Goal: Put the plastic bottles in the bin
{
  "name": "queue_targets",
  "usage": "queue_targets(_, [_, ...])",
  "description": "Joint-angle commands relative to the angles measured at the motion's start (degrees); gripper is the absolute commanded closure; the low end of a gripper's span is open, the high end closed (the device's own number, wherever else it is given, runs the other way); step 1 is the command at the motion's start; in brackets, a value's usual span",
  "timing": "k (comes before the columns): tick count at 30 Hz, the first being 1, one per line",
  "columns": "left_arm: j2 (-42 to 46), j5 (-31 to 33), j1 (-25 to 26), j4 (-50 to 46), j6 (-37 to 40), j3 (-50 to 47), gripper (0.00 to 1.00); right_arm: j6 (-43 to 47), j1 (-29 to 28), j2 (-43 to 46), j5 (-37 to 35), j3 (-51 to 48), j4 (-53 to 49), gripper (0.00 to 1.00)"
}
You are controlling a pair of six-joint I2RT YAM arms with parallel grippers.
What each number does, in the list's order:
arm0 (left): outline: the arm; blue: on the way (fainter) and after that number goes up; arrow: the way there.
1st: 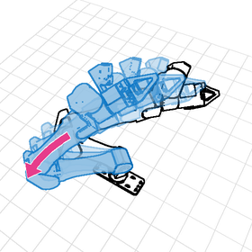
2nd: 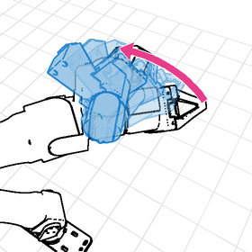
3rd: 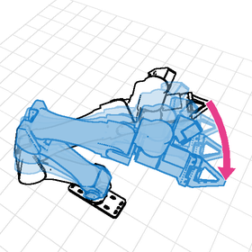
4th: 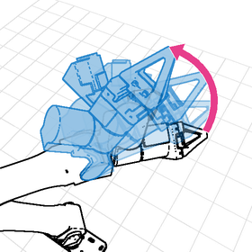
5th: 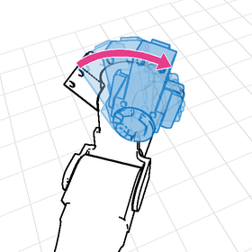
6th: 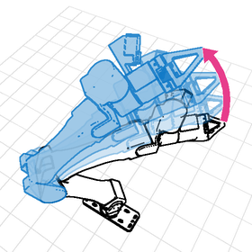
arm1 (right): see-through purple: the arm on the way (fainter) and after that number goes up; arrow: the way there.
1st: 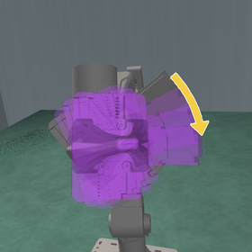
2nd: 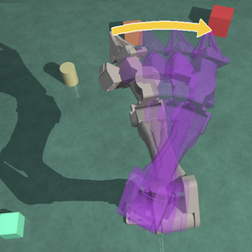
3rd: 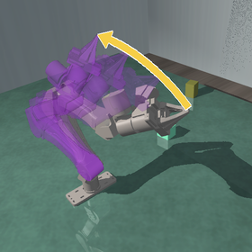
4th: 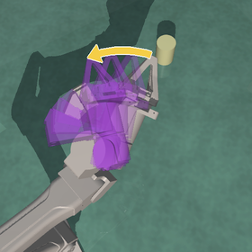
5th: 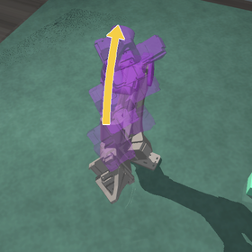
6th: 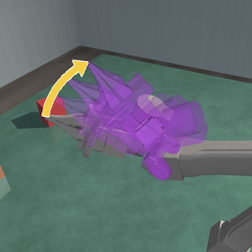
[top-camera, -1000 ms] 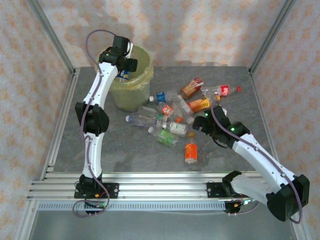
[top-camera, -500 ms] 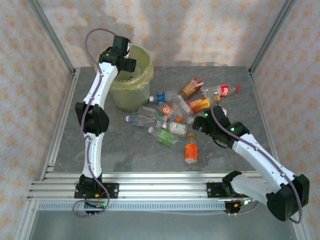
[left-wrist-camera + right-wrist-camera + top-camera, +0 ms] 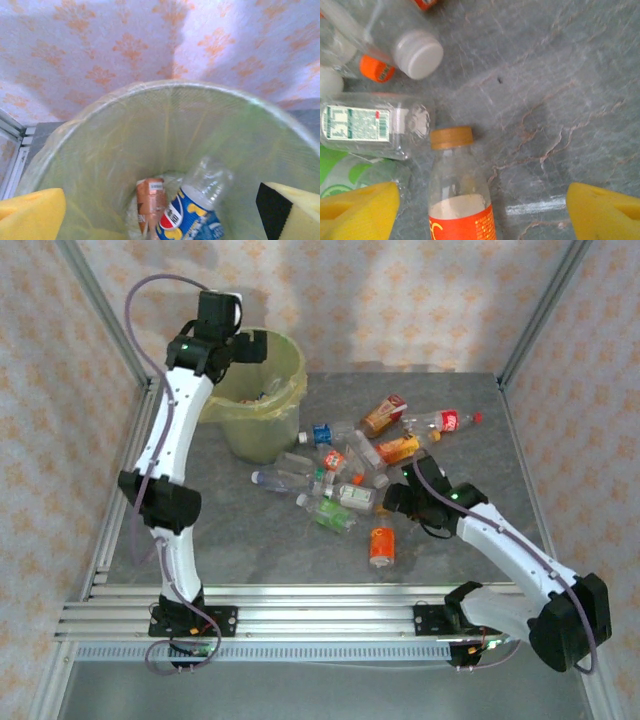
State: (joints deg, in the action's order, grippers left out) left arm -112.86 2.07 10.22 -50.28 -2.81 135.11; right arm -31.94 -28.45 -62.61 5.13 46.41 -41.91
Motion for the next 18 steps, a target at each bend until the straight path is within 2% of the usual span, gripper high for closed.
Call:
queue_targets(1, [7.35, -2.25, 0.90, 4.35, -5.74, -6.34, 0.00, -1.35, 0.06, -1.25, 3.97, -2.59, 1.24, 0.16])
queue_targets(9, [25.62, -4.81, 2.97, 12.83, -14.76, -27.39, 0.00, -2.87, -0.03, -2.17, 11.32, -8.19, 6.22, 0.23])
queue_targets(13, [34.84, -6.35, 3.30, 18.28, -20.41, -39.37, 0.00, -2.86, -0.67, -1.56, 12.43, -9.01, 6.31, 0.23])
queue_targets(18, [44.60, -5.84, 3.35, 23.03, -26.58, -51.60, 0.00, -4.05, -4.07, -1.76, 11.94, -9.15, 7.36, 0.21])
